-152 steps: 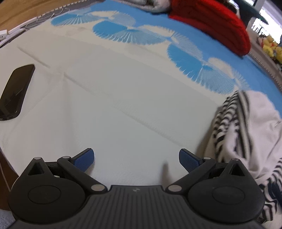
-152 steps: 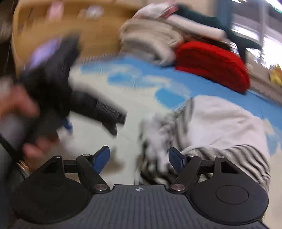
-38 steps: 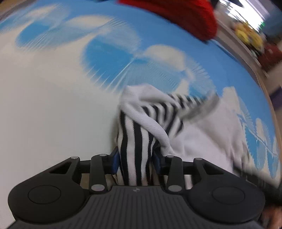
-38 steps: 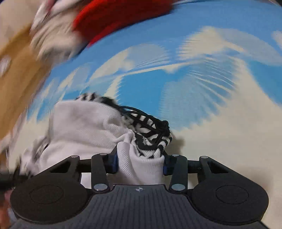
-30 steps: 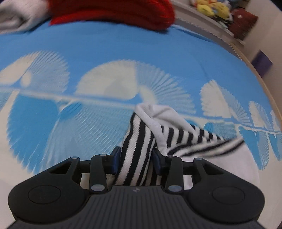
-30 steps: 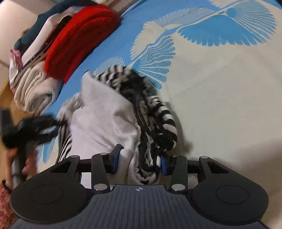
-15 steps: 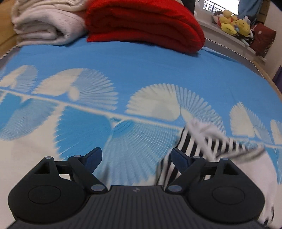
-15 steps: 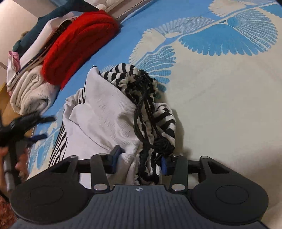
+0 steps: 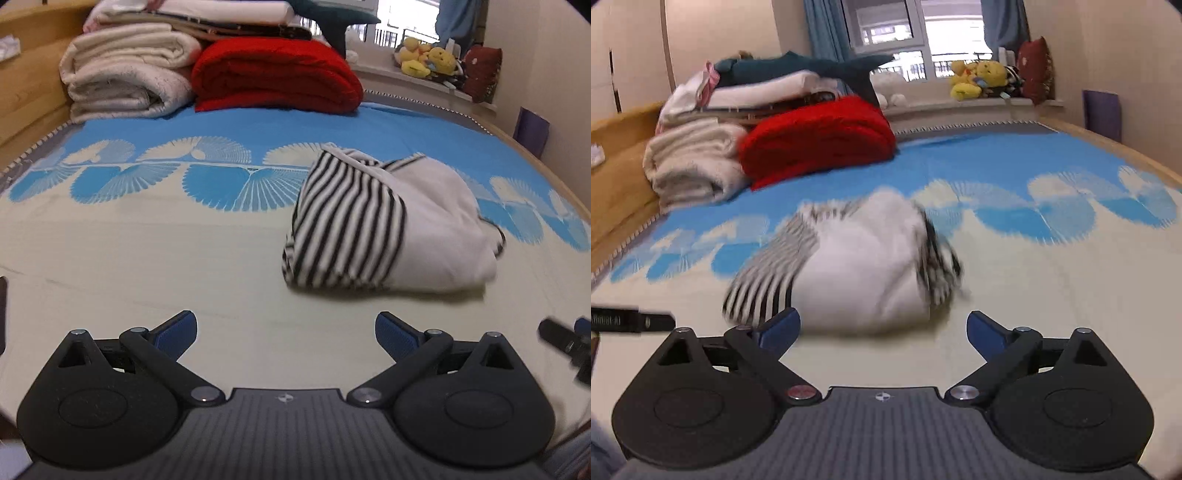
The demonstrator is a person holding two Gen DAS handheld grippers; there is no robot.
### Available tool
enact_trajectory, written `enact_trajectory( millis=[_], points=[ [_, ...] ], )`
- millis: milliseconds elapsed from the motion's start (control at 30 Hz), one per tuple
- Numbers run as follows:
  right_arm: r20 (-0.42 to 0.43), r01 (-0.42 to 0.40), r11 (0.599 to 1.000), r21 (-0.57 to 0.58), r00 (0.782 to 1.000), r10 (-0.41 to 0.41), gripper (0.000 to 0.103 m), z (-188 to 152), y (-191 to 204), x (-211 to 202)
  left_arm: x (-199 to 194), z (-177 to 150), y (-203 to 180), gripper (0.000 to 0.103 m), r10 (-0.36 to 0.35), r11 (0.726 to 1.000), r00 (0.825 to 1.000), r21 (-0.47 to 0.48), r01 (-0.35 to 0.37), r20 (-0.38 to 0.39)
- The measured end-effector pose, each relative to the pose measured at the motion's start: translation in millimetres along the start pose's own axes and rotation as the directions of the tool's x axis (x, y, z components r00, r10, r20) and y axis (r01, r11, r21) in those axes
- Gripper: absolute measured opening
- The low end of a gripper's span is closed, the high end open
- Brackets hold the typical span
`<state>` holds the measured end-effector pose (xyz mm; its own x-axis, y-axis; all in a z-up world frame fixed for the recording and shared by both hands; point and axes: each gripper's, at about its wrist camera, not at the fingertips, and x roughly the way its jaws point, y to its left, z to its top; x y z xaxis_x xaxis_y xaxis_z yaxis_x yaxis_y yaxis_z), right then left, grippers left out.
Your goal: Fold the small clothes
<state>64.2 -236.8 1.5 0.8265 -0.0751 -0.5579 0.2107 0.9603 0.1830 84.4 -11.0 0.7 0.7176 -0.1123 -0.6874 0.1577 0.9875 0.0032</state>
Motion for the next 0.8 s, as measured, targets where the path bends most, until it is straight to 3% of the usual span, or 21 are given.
enact_trajectory(
  millis=[133, 333, 567, 800],
  points=[
    [-0.04, 0.011, 0.999, -0.03, 0.999, -0.012, 0.097, -31.5, 9.1, -17.9, -8.9, -34.9, -15.8, 0.103, 0.01, 0.998, 1.0, 0.057, -0.011, 0.01],
    [-0.006, 0.055, 0.981, -0.185, 0.998, -0.057, 0.097, -48.0, 18.3, -27.1, -19.5, -48.8, -18.6, 0.103, -0.022, 0.998, 0.999, 0.064, 0.019, 0.046],
    [0.012, 0.056, 0.987, -0.15, 0.998, -0.055, 0.097, -50.1, 9.9, -29.8, -16.0, -48.2, -8.9, 0.103, -0.029, 1.0, 0.999, 0.004, 0.029, 0.021],
    [0.0, 0.053, 0.988, -0.146, 0.999, -0.054, 0.097, -50.9, 13.0, -24.7, -11.4, -48.9, -11.4, 0.103, 0.001, 1.0, 1.0, 0.029, -0.001, 0.005]
  ],
)
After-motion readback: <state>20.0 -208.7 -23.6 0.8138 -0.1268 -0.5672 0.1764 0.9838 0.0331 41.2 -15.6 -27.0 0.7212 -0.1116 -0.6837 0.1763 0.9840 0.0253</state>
